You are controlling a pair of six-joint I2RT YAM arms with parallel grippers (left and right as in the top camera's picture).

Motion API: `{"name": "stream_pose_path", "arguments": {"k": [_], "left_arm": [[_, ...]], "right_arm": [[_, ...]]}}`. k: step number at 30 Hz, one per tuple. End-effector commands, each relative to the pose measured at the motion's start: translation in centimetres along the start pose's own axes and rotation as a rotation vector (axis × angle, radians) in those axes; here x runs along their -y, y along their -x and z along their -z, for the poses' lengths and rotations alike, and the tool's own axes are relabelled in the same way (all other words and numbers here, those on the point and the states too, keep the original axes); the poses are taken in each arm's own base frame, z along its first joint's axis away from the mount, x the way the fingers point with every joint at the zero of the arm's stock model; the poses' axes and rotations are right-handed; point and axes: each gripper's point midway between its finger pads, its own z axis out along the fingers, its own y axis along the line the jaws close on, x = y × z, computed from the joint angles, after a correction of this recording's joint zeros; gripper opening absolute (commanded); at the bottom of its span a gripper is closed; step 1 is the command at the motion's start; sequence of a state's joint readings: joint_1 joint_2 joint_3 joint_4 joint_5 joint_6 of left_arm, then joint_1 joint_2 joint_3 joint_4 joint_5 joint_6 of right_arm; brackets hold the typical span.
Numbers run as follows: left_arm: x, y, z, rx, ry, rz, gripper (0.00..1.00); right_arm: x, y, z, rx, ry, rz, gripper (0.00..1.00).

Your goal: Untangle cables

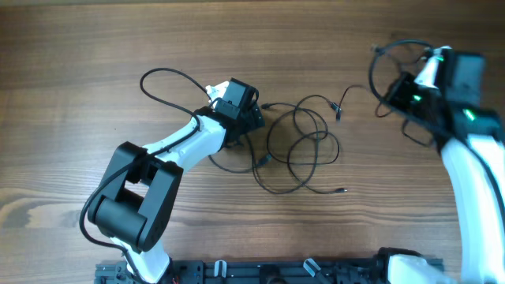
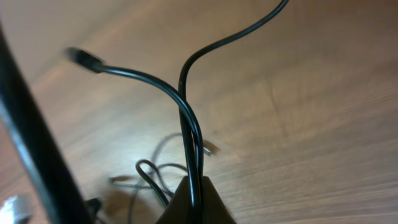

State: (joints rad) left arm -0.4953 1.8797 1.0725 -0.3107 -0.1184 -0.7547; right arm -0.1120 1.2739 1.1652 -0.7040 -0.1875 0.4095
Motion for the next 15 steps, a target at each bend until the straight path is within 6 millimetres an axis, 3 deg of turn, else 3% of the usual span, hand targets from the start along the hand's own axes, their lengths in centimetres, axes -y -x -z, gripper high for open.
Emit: {"name": "stream_pose_path", "arguments": {"k": [1, 9, 14, 15], "left_arm": [[-2.8, -2.5, -2.0, -0.078, 0.084, 0.011, 1.00], [-2.8, -2.5, -2.0, -0.077, 0.084, 0.011, 1.00], [-2.8, -2.5, -2.0, -0.078, 0.084, 0.011, 1.00], [-2.8, -2.5, -2.0, -0.078, 0.084, 0.012, 1.00]], "right_arm": [[1.3, 1.6, 4.0, 0.134, -0.106, 0.117, 0.04], [11.0, 7.7, 11.7, 0.459, -0.672, 0.105, 0.04], [16.2, 10.3, 12.1, 0.508, -0.757, 0.011, 0.04], [18.0, 10.8, 12.0, 0.512, -0.779, -0.022, 0.04]]}}
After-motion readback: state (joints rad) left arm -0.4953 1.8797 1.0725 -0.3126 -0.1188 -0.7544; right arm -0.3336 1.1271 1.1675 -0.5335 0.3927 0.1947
